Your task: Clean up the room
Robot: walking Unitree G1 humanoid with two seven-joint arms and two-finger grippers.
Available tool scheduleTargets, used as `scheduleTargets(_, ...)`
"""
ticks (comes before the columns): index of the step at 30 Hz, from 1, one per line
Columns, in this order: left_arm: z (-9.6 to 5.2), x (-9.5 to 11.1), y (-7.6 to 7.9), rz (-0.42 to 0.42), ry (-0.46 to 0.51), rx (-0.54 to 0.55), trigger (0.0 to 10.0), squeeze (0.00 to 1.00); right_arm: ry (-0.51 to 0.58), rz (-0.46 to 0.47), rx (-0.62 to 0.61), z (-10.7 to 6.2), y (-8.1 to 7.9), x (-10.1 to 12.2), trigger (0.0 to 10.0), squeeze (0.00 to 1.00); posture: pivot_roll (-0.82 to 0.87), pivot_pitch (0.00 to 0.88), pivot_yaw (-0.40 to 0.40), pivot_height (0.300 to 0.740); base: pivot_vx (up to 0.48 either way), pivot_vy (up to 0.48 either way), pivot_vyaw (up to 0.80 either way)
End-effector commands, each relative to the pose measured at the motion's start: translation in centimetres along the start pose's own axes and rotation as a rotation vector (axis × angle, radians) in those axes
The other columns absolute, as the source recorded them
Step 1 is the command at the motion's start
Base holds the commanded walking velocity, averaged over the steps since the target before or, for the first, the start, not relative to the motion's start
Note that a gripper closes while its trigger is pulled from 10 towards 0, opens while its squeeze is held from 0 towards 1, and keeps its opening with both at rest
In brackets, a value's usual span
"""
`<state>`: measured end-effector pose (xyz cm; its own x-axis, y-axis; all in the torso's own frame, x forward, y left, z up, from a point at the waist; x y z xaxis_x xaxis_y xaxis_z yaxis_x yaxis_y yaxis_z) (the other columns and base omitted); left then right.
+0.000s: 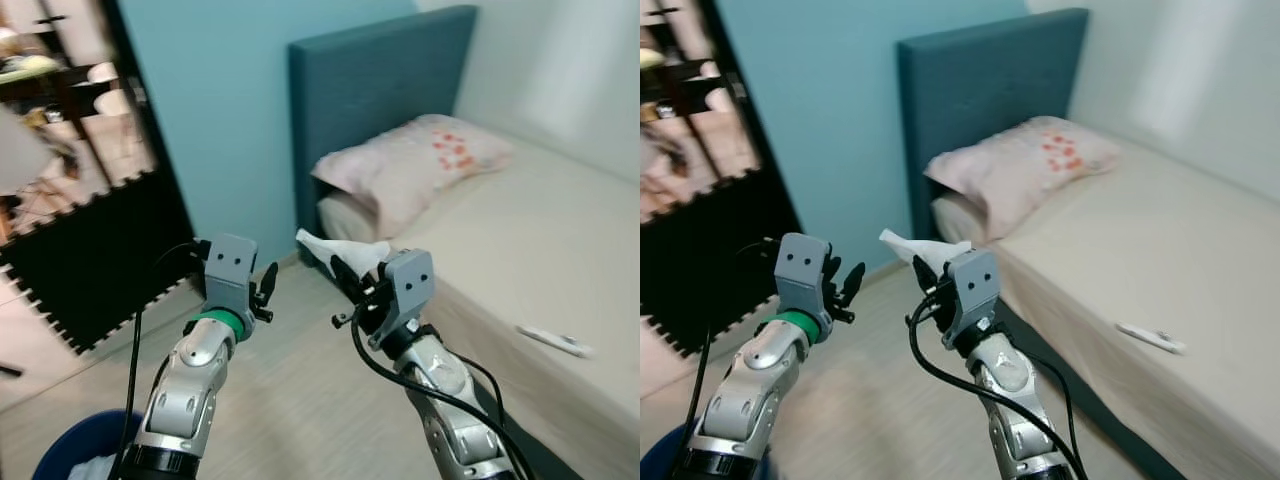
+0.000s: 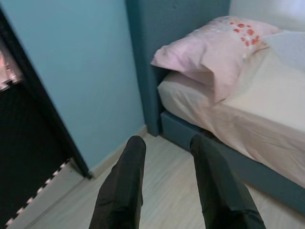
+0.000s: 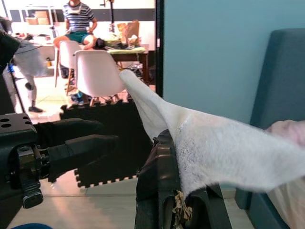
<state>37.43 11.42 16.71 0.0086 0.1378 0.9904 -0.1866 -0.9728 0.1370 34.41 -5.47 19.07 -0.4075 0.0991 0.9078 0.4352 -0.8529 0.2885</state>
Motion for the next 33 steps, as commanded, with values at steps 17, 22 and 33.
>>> scheduleTargets(17,0.01,-0.21,-0.29,0.023,-0.011,0.018,10.0,0.0,-0.024,0.042,-0.019,-0.38,0.15,-0.82,10.0,0.0,-0.12,0.011,0.077,0.714,0.0,0.0,0.67)
scheduleTargets(22,0.18,-0.16,-0.27,0.03,-0.011,0.017,10.0,0.0,-0.023,0.043,-0.032,-0.4,0.49,-0.82,10.0,0.0,-0.12,0.007,0.082,0.714,0.0,0.0,0.67)
scheduleTargets(33,0.23,-0.08,-0.23,0.036,-0.009,0.015,10.0,0.0,-0.024,0.046,-0.034,-0.42,0.48,-0.89,10.0,0.0,-0.12,0.004,0.083,0.714,0.0,0.0,0.66)
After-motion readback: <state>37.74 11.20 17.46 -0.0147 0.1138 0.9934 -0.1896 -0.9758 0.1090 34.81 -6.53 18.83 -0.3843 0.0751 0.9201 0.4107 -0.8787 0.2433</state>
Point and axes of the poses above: a point about 5 cm out from each wrist's last joint towards the gripper, its own z axis pointing out of the wrist towards the gripper, its own x axis along the axis of the wrist's last joint, y = z × x, the point moved 5 cm from there along z, pointing out of the wrist towards the gripper, and after that the axes turned 13 degrees about -z, right-handed, at the moved point
